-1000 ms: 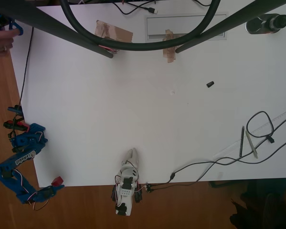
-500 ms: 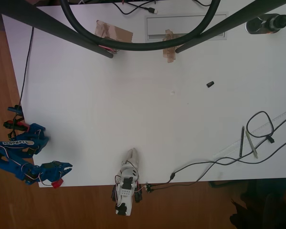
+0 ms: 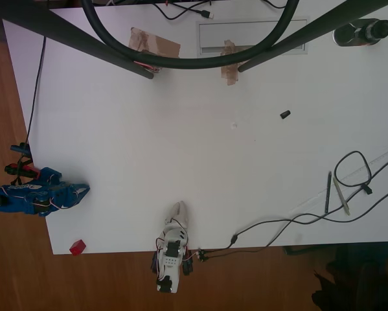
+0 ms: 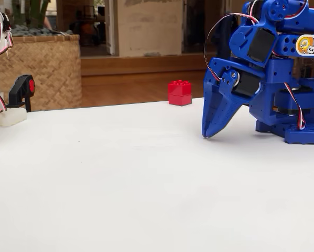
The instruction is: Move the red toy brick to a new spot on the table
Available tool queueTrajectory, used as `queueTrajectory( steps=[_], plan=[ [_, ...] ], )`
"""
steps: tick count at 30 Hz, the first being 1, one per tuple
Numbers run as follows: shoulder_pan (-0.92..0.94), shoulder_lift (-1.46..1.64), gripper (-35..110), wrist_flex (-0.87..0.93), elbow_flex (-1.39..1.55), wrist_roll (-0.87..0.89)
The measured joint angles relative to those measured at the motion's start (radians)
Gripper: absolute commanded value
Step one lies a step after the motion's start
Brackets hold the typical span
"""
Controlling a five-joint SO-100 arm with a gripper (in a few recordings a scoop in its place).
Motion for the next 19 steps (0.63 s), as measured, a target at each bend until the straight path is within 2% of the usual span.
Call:
queueTrajectory(
  steps=[10,19],
  plan=[
    [-0.023,0.006,1,-0.017,0.018,0.166],
    [-0.014,0.006,1,-0.026,0.02,0.184]
  ],
)
